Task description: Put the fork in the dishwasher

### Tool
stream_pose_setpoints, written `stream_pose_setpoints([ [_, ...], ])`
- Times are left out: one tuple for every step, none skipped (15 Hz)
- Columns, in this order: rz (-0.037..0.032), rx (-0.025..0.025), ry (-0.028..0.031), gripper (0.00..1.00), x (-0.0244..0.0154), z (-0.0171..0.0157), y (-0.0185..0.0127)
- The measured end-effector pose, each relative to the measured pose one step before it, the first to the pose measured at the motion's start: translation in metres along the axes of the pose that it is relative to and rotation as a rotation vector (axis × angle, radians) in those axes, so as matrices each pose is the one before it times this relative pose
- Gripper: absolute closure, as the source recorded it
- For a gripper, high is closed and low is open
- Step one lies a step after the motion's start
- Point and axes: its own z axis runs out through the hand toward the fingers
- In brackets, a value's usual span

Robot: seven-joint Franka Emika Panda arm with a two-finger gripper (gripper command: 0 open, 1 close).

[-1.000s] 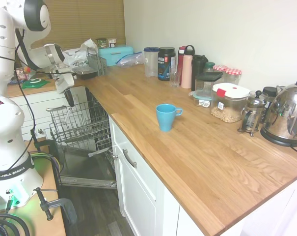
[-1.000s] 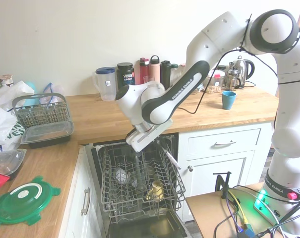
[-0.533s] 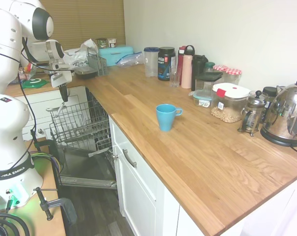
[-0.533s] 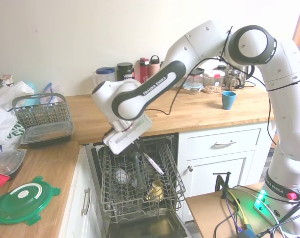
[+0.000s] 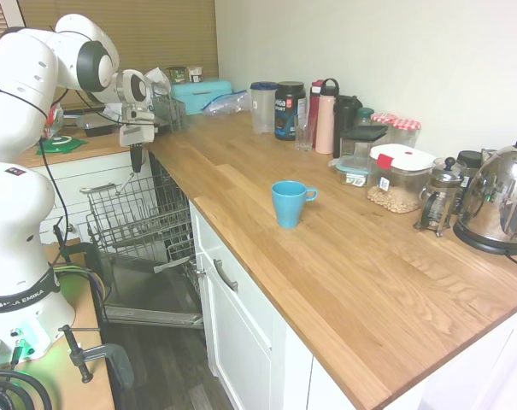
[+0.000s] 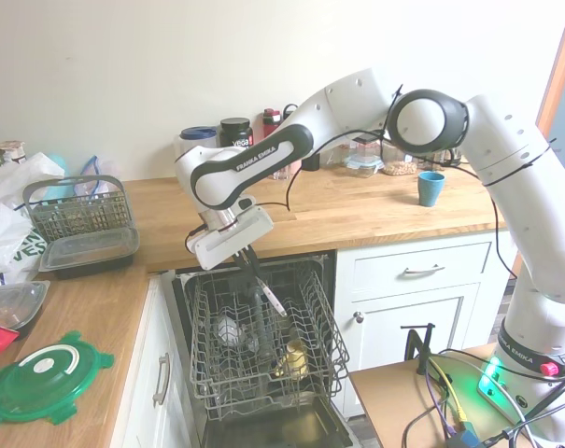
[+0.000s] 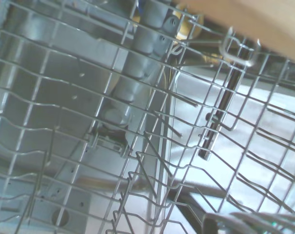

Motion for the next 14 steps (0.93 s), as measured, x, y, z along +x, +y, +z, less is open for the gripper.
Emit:
stream_pose_setpoints([
  [0.00059, -0.01407, 0.00072, 1.0, -0.00018, 0.01027, -0.00572],
  [-0.0018, -0.01371, 0.00397, 1.0, -0.00224, 0.00937, -0.00402],
  [-0.00099, -0.00941, 0.0047, 1.0, -0.00192, 0.00627, -0.00268],
  [0.00281, -0.0015, 0.00011, 1.0, 0.00051, 0.00181, -0.00126],
  [0.00319, 0.00412, -0.00232, 1.0, 0.00236, -0.00097, -0.00037],
  [0.00147, 0.00427, -0.00183, 1.0, 0.00285, -0.00075, -0.00037],
  [0.00015, -0.00012, -0.00404, 0.0, 0.00239, 0.00038, -0.00004],
  [-0.00267, -0.00146, -0.00519, 0.0, 0.00235, 0.00068, 0.00003],
  [-0.00465, -0.00143, -0.0063, 0.0, 0.00243, 0.00069, 0.00005],
  [-0.0042, -0.00115, -0.00467, 0.0, 0.0029, 0.00059, 0.00012],
  [-0.00224, -0.00069, -0.00481, 0.0, 0.00217, 0.00048, 0.00006],
  [-0.00397, 0.00066, -0.00307, 0.0, 0.00076, 0.00003, -0.00006],
  [-0.0037, 0.00079, -0.00226, 0.0, -0.00013, -0.00026, -0.00006],
  [-0.00364, 0.00192, -0.002, 0.0, -0.00021, -0.00093, -0.00009],
])
